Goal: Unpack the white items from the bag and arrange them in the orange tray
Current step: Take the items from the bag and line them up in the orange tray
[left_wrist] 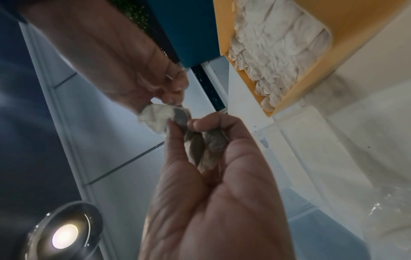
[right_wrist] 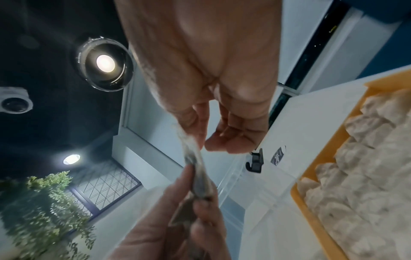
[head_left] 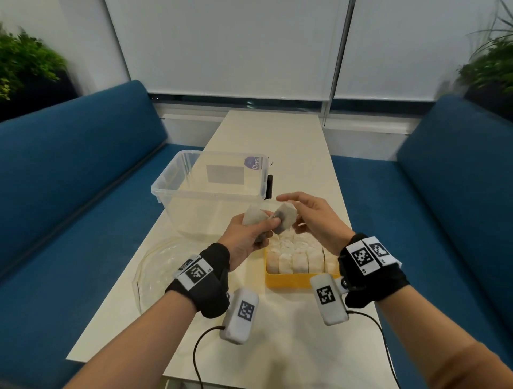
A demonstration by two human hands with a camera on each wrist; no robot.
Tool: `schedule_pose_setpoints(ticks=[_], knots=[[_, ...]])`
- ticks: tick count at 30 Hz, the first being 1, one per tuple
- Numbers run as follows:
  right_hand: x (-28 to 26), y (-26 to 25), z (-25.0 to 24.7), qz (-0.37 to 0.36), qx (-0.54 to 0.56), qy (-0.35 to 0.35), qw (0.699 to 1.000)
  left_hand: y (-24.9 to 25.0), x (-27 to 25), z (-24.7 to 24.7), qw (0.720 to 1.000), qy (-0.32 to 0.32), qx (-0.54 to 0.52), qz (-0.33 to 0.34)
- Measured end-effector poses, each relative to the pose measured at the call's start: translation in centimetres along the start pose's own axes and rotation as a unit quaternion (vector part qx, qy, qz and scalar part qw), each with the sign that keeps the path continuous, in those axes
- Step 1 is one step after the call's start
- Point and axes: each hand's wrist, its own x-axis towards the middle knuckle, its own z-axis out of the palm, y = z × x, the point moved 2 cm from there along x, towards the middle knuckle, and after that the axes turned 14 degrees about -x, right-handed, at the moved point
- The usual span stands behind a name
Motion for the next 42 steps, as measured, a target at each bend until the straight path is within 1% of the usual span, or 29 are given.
schedule_pose_setpoints(ticks=[2,4,6,7,11,13,17,18,21,23,25,29,32,35,36,38,40,41,42], knots=[[0.3,-0.2,-0.5,0.001,-0.033,0.012,0.999,-0.1,0.2,-0.1,0.999,0.013,0.034,0.015],[0.7,-0.2,-0.8,-0.029,-0.124,0.018,0.992,-0.3,0.4,-0.3,0.998,0.023,0.061,0.026],[0.9,-0.2,-0.9,-0.078,-0.229,0.032,0.97,-0.5,0.6,-0.4,0.996,0.026,0.078,0.027],[1.1,-0.2,-1.0,-0.091,-0.261,0.039,0.96,-0.6,0.7,-0.5,0.995,0.026,0.089,0.026],[1.7,0.1,-1.3,-0.09,-0.346,0.039,0.933,-0.9,1.1,-1.3,0.983,0.055,0.171,0.026],[1.9,0.4,-1.3,-0.079,-0.399,0.009,0.913,-1.1,1.2,-2.0,0.981,0.068,0.182,0.02],[2.0,1.7,-0.7,-0.048,-0.465,-0.085,0.88,-1.2,0.9,-3.7,0.985,0.092,0.148,0.008],[2.0,2.1,-0.4,-0.039,-0.482,-0.114,0.868,-1.2,0.8,-4.0,0.985,0.098,0.14,0.007],[2.1,3.7,0.6,-0.008,-0.539,-0.198,0.819,-1.1,0.6,-4.8,0.985,0.107,0.133,0.008],[2.3,4.8,1.1,0.018,-0.543,-0.23,0.808,-1.0,0.4,-5.3,0.985,0.112,0.13,0.008],[2.5,5.5,1.6,0.026,-0.538,-0.241,0.808,-1.0,0.2,-5.6,0.985,0.115,0.125,0.009],[3.3,6.2,2.6,0.018,-0.527,-0.253,0.811,-1.0,0.0,-6.0,0.987,0.115,0.115,0.004],[3.7,6.5,3.2,0.017,-0.533,-0.241,0.811,-1.0,-0.3,-6.0,0.99,0.107,0.089,-0.014],[4.1,7.1,3.4,0.016,-0.529,-0.207,0.823,-1.0,-0.5,-5.8,0.995,0.077,0.044,-0.048],[4.2,7.0,3.3,0.008,-0.521,-0.187,0.833,-1.0,-0.5,-5.8,0.996,0.066,0.033,-0.059],[4.2,5.9,3.0,-0.032,-0.491,-0.126,0.862,-0.9,-0.5,-5.7,0.996,0.041,0.022,-0.074],[3.9,3.9,2.8,-0.077,-0.425,-0.058,0.9,-0.9,-0.5,-5.5,0.996,0.023,0.038,-0.082],[3.6,2.8,2.9,-0.095,-0.385,-0.035,0.917,-0.8,-0.5,-5.3,0.995,0.015,0.055,-0.085],[3.3,1.8,3.1,-0.114,-0.352,-0.025,0.928,-0.8,-0.5,-5.2,0.993,0.006,0.074,-0.089]])
